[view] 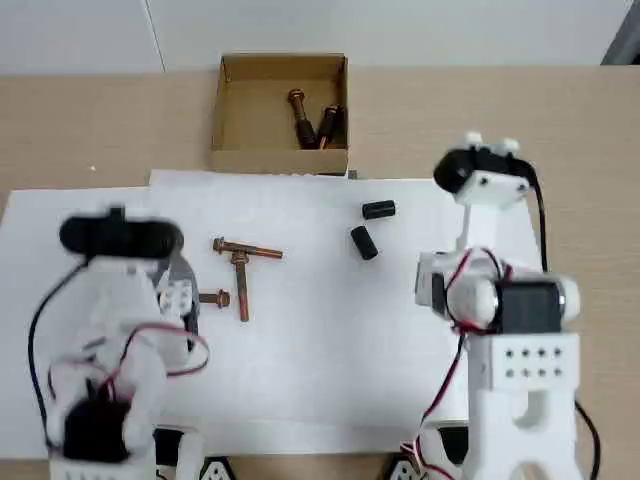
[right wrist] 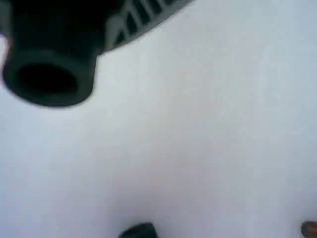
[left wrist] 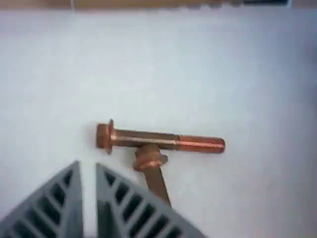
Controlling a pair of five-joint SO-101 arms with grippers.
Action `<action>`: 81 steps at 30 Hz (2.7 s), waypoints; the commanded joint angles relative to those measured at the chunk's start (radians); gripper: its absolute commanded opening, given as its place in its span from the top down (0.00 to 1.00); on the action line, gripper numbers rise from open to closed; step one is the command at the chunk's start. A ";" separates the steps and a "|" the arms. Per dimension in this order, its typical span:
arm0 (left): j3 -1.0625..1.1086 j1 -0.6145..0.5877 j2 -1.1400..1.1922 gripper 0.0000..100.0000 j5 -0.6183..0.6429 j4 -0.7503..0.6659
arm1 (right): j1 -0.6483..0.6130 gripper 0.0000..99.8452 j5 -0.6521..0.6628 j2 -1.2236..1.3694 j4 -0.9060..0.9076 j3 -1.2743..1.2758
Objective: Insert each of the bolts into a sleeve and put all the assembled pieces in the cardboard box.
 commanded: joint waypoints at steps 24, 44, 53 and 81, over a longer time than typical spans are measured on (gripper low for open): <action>-0.590 0.120 1.200 0.99 0.256 0.123 | 0.186 1.00 0.028 -0.328 -0.159 0.356; -0.792 0.115 1.545 0.93 0.250 0.169 | 0.188 1.00 0.057 -0.321 -0.220 0.361; -0.792 0.112 1.617 0.93 0.250 0.132 | 0.188 1.00 0.064 -0.321 -0.228 0.361; -0.731 0.262 1.039 1.00 0.123 0.222 | 0.179 1.00 0.064 -0.335 -0.070 0.242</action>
